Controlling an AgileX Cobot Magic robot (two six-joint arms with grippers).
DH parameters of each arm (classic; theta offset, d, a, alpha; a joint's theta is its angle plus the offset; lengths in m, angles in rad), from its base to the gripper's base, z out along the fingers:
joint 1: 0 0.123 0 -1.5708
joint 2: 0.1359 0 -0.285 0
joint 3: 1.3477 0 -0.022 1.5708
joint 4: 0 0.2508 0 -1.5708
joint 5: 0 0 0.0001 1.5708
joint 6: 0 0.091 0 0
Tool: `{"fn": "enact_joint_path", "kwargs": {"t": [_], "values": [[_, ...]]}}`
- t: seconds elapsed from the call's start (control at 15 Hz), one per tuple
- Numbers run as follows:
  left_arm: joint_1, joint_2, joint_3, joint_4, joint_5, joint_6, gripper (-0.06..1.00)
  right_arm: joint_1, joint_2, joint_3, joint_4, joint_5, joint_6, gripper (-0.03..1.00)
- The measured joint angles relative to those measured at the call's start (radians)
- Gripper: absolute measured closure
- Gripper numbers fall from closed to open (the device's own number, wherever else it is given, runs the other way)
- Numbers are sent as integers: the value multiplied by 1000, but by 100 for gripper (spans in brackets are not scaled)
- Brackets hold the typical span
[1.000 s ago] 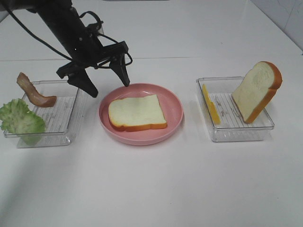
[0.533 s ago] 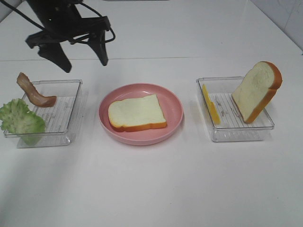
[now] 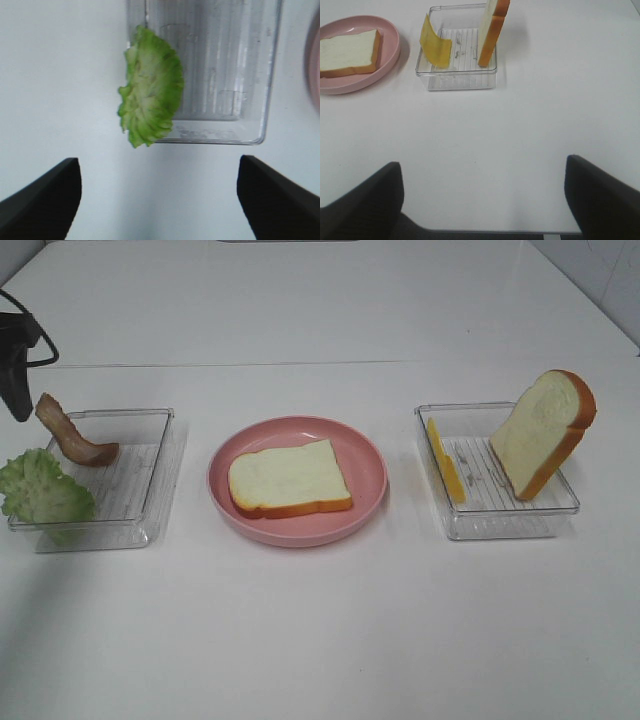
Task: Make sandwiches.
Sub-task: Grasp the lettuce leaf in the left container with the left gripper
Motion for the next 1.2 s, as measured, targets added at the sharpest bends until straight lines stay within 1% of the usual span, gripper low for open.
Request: {"fn": "enact_joint_path", "kwargs": {"t": [0.13, 0.2, 0.33, 0.47, 0.53, 0.6, 0.67, 0.8, 1.0, 1.13, 1.2], "values": [[40, 12, 0, 1, 0, 68, 17, 0, 0, 0, 0, 0, 0, 12], [47, 26, 4, 1, 0, 87, 17, 0, 0, 0, 0, 0, 0, 12], [43, 69, 26, 0, -1, 111, 17, 0, 0, 0, 0, 0, 0, 12], [40, 103, 61, 0, -23, 114, 19, 0, 0, 0, 0, 0, 0, 12], [39, 120, 84, 0, -54, 116, 20, 0, 0, 0, 0, 0, 0, 12], [39, 139, 116, 0, -142, 135, 22, 0, 0, 0, 0, 0, 0, 12], [39, 141, 128, 0, -181, 143, 22, 0, 0, 0, 0, 0, 0, 12], [39, 145, 135, -7, -226, 148, 22, 0, 0, 0, 0, 0, 0, 12], [39, 174, 135, -51, -270, 165, 22, 0, 0, 0, 0, 0, 0, 12], [39, 188, 135, -60, -272, 165, 26, 0, 0, 0, 0, 0, 0, 12], [39, 191, 135, -60, -274, 165, 35, 0, 0, 0, 0, 0, 0, 12]]}}
